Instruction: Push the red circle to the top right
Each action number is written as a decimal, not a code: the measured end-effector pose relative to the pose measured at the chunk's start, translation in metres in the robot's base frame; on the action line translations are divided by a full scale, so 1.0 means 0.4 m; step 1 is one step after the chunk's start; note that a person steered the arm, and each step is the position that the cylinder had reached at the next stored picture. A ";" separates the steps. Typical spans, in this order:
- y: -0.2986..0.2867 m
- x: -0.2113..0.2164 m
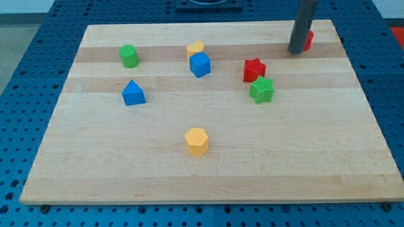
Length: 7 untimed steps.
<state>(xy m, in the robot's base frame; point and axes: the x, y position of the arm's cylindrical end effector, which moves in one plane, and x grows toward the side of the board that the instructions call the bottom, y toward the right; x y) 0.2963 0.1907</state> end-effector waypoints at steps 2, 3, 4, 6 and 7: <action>0.032 0.004; 0.048 0.002; 0.069 -0.016; 0.084 -0.094; 0.084 -0.128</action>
<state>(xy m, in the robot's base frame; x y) 0.2452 0.2244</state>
